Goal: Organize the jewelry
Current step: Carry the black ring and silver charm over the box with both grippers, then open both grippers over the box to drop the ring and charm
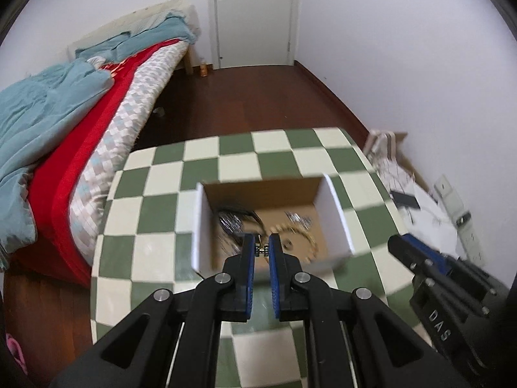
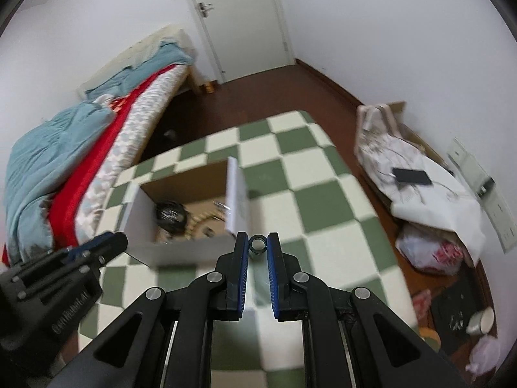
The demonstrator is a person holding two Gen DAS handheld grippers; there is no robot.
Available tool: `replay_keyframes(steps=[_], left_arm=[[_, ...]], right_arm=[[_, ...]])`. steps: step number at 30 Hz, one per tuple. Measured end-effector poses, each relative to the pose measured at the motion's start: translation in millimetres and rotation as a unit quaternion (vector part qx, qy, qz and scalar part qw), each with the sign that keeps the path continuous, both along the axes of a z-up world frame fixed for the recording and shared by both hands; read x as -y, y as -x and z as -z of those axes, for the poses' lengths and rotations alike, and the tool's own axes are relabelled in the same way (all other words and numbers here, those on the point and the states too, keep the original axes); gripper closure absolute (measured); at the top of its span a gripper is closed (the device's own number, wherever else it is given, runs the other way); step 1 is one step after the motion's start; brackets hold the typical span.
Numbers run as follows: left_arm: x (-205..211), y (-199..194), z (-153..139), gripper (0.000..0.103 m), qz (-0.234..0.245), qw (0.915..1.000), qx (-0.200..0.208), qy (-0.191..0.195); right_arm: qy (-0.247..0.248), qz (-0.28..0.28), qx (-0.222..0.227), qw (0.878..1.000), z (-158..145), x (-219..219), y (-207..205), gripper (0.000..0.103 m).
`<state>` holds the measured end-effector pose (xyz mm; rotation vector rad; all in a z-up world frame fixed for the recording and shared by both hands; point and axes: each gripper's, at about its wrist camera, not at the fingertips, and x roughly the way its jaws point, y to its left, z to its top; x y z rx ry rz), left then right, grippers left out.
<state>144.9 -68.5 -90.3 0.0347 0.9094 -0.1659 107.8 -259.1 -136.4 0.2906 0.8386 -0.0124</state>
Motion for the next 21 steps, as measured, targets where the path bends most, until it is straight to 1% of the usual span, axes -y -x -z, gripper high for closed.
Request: replay_keyframes(steps=[4, 5, 6, 10, 12, 14, 16, 18, 19, 20, 21], left_arm=[[-17.2, -35.8, 2.3, 0.097, -0.007, 0.9995, -0.027, 0.015], [-19.9, -45.2, 5.8, 0.097, -0.006, 0.999, -0.04, 0.02], [-24.3, -56.5, 11.2, 0.097, -0.009, 0.9979, -0.057, 0.028], [-31.0, -83.7, 29.7, 0.097, -0.012, 0.9935, -0.102, 0.049], [-30.5, -91.5, 34.0, 0.096, -0.01, 0.9923, -0.113, 0.051], [-31.6, -98.4, 36.7, 0.094, -0.017, 0.9912, -0.12, 0.052], [-32.1, -103.7, 37.5, 0.093, -0.018, 0.9907, -0.123, 0.055], [-33.1, -106.7, 37.0, 0.09, -0.022, 0.9912, -0.121, 0.048], [-34.5, -107.9, 36.4, 0.08, -0.025, 0.9915, -0.119, 0.046], [-37.1, -109.0, 35.6, 0.059, -0.03, 0.992, -0.116, 0.041], [-39.5, -107.5, 33.9, 0.046, -0.037, 0.9929, -0.108, 0.035]], right_arm=[[-0.002, -0.032, 0.001, 1.0, -8.1, -21.0, -36.8, 0.091], [-0.005, -0.038, -0.002, 0.999, -7.9, -24.7, -46.0, 0.091], [-0.012, -0.047, -0.009, 0.999, -6.6, -28.8, -59.2, 0.091], [-0.031, -0.068, -0.038, 0.996, 1.4, -38.2, -101.9, 0.091], [-0.031, -0.077, -0.057, 0.995, 7.6, -41.9, -120.8, 0.091], [-0.029, -0.086, -0.073, 0.993, 13.7, -44.5, -135.7, 0.091], [-0.027, -0.089, -0.091, 0.991, 19.7, -46.3, -149.0, 0.09], [-0.023, -0.086, -0.103, 0.991, 23.4, -44.7, -156.1, 0.089], [-0.02, -0.083, -0.108, 0.991, 24.4, -43.0, -158.8, 0.086], [-0.024, -0.081, -0.11, 0.99, 24.6, -40.3, -160.5, 0.071], [-0.027, -0.078, -0.111, 0.99, 24.4, -37.8, -160.9, 0.052]])
